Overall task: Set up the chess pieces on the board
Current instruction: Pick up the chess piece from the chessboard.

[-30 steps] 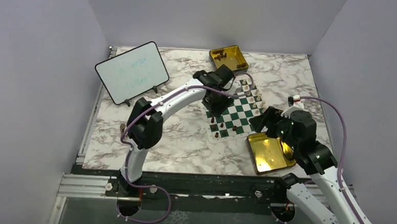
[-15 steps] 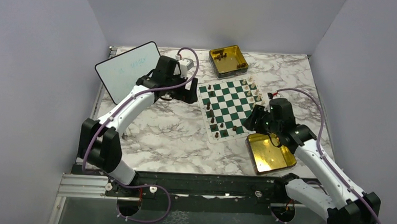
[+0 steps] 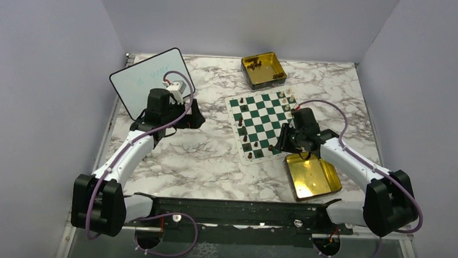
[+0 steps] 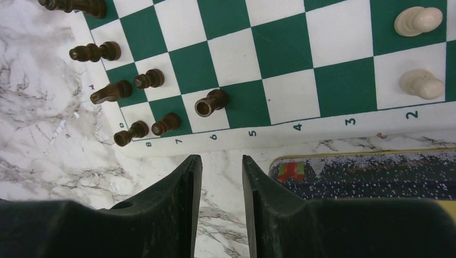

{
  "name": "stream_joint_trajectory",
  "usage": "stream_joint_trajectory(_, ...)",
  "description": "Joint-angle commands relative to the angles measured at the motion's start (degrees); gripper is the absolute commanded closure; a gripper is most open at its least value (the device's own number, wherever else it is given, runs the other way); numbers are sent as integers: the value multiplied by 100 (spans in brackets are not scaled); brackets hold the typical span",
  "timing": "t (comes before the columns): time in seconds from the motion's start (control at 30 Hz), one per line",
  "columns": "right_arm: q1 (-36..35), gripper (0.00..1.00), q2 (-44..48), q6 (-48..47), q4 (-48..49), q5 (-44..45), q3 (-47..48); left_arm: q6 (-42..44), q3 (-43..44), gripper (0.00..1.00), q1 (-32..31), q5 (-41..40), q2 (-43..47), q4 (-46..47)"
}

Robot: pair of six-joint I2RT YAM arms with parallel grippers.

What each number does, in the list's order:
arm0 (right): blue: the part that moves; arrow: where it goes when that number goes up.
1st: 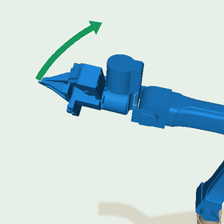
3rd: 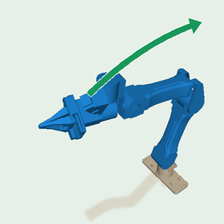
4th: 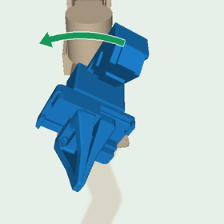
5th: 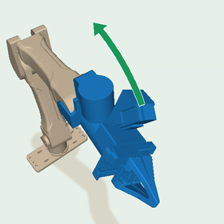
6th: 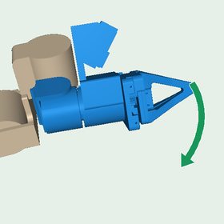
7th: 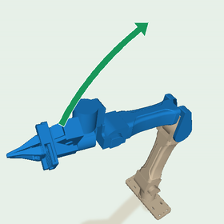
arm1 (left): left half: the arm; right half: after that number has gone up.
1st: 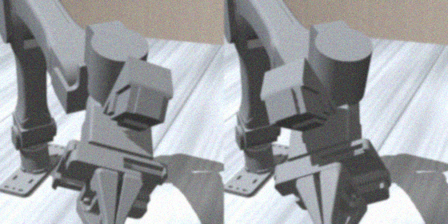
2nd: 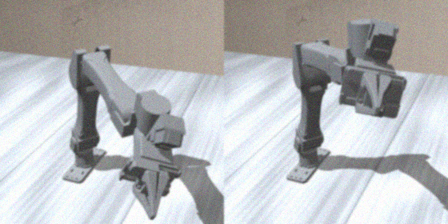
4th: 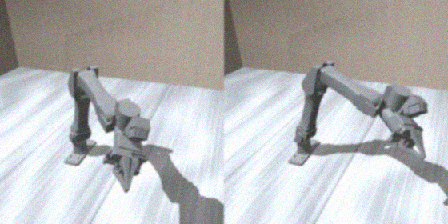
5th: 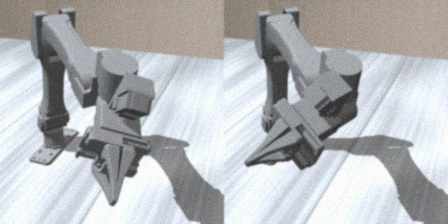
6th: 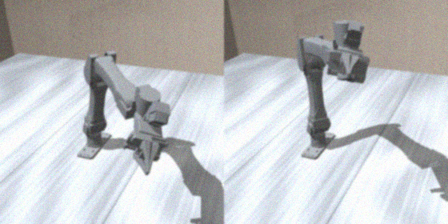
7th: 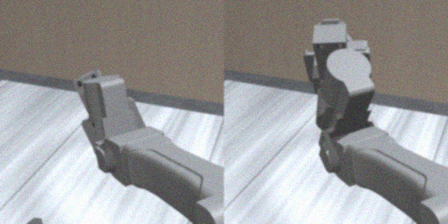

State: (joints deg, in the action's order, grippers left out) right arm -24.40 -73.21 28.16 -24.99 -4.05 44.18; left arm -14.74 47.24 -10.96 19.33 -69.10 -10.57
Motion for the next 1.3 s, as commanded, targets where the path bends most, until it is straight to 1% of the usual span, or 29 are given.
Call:
stream_joint_trajectory(0.0,-47,63,-350,-231,353,-85,354,-142,-230,1,59,-311,89,5)
stream_joint_trajectory(0.07,-83,63,-475,-226,436,-159,399,-46,-251,1,59,-194,158,-99)
stream_joint_trajectory(0.17,-137,62,-623,-193,524,-62,414,39,-318,1,59,21,307,83)
stream_joint_trajectory(0.3,-195,61,-805,-179,602,-1,432,-31,-280,1,58,-141,242,79)
stream_joint_trajectory(0.47,-268,61,-976,-197,573,128,470,-55,-286,1,59,-143,244,77)
stream_joint_trajectory(0.83,-323,66,-1261,-288,661,287,568,-64,-290,1,59,-188,260,60)
stream_joint_trajectory(1.13,-397,72,-1433,-390,527,515,719,-64,-286,1,59,-193,266,46)
stream_joint_trajectory(1.27,-438,73,-1506,-382,462,519,762,-72,-286,1,59,-199,258,46)
